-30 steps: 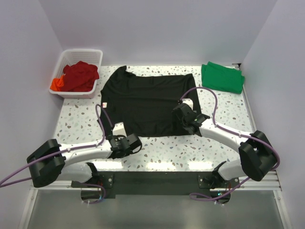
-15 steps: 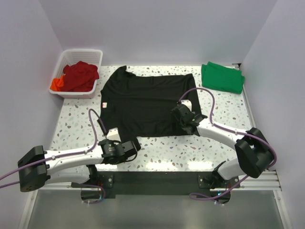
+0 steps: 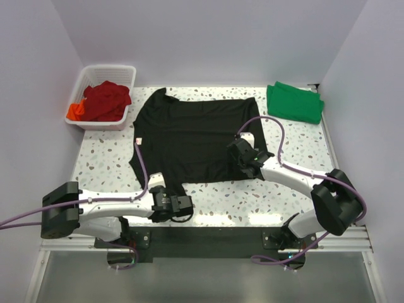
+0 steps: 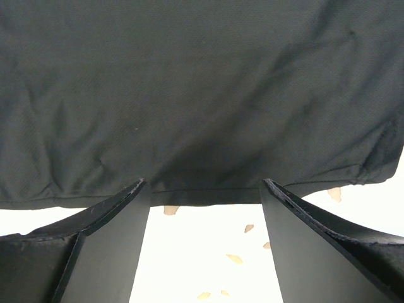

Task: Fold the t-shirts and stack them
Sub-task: Flatten the tshirt out

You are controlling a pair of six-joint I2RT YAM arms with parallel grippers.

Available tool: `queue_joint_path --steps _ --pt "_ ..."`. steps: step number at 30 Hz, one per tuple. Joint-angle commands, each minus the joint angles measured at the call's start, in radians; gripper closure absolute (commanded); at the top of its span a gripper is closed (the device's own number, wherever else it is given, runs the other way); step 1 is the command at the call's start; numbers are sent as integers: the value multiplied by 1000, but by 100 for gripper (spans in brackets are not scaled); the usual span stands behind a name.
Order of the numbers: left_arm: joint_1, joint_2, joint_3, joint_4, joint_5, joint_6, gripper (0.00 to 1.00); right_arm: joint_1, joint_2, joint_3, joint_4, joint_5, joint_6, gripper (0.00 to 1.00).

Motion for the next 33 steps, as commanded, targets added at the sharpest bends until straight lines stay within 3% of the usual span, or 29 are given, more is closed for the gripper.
queue_joint_path --steps 1,6,16,22,27,33 --pt "-57 7 59 -158 -31 -174 68 8 -41 29 -19 61 41 25" --pt "-99 -21 65 -195 -35 -272 63 8 -78 42 -70 136 52 23" --pt "-88 68 175 -106 -233 -242 40 -36 -98 -29 -67 155 66 24" --pt "80 47 93 139 -194 6 39 -216 -142 -85 -25 49 3 26" --pt "220 43 53 315 -160 194 39 -219 -104 -54 -12 35 -37 26" --pt "383 154 100 438 -134 386 38 -219 -49 -39 41 -3 -65 26"
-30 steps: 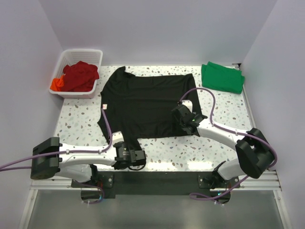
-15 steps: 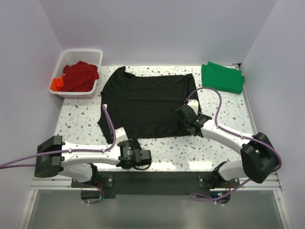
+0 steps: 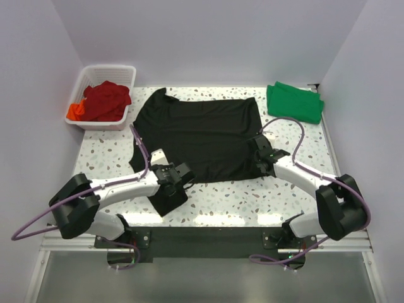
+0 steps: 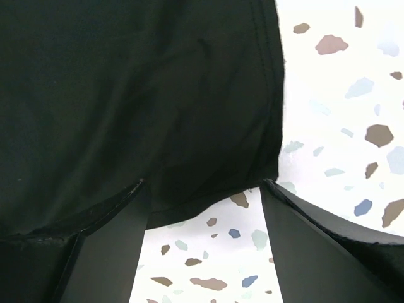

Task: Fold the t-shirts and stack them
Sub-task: Flatten the tshirt out

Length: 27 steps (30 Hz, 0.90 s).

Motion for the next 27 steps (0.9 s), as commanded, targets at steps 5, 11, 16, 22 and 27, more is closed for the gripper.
queue_joint_path --steps 5,11,16,22,27 --pt "155 129 25 249 62 278 39 3 74 56 102 -53 -64 26" --pt "230 132 -22 333 109 339 39 3 118 50 139 -67 -66 27" --pt "250 155 -64 364 129 353 39 5 131 4 151 -70 -35 28" --pt "252 129 -148 409 186 344 39 0 118 30 58 -68 -4 28" --pt "252 103 -193 410 210 344 39 -1 180 57 -28 -100 68 28"
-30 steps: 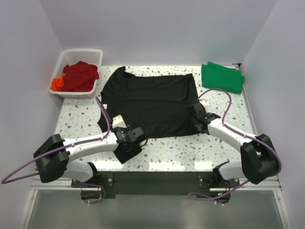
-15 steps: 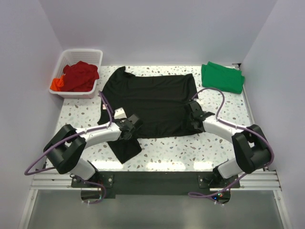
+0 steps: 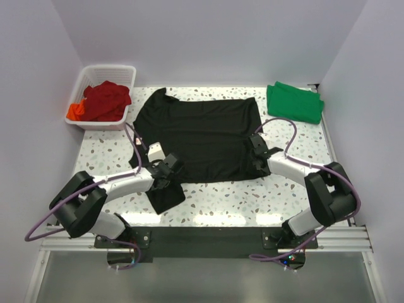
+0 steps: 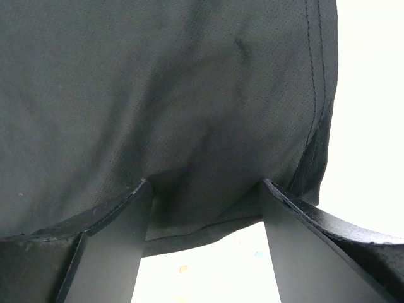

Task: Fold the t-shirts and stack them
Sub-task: Flatten the tshirt out

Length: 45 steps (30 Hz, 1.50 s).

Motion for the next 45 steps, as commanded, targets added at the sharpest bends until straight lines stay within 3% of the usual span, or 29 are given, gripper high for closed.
queue_joint_path --steps 1,9,21,32,40,45 --pt "9 25 -87 -9 116 -8 39 -1 50 48 -132 -47 80 28" --pt "-27 -50 -127 -43 133 -37 39 -3 10 15 -220 -96 160 31" --pt "-300 6 -87 -242 79 -276 39 -3 -128 -104 -283 -61 199 31" --pt "-464 -93 -69 -437 67 -488 40 -1 -238 -134 -315 -63 228 31" --pt "-461 -100 189 -615 -103 -465 36 0 -416 83 -448 28 174 28" --pt "-315 -93 344 -567 -158 -286 35 -1 -386 244 -464 69 119 25"
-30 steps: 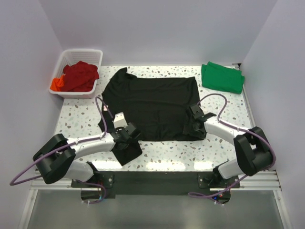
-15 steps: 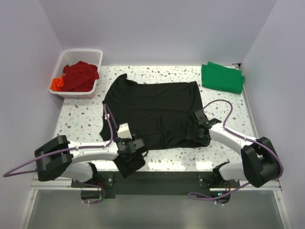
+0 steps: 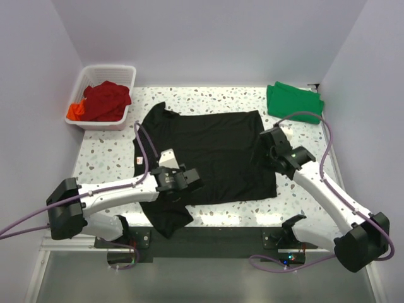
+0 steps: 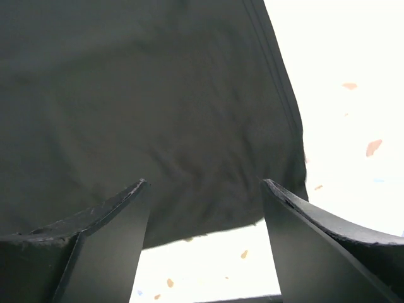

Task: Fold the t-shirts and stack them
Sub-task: Flatten the tshirt out

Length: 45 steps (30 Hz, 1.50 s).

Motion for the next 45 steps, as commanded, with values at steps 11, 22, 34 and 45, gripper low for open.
queue_joint_path --steps 11,22,34,45 --pt "627 225 374 322 94 599 35 -41 428 418 180 -1 -178 23" --pt "842 660 765 428 273 760 39 -137 732 684 267 -69 -251 24" --pt "952 887 969 566 345 855 43 -146 890 811 362 -44 -288 25" --pt "994 1043 1238 582 413 863 42 -153 1014 975 312 -82 -270 26"
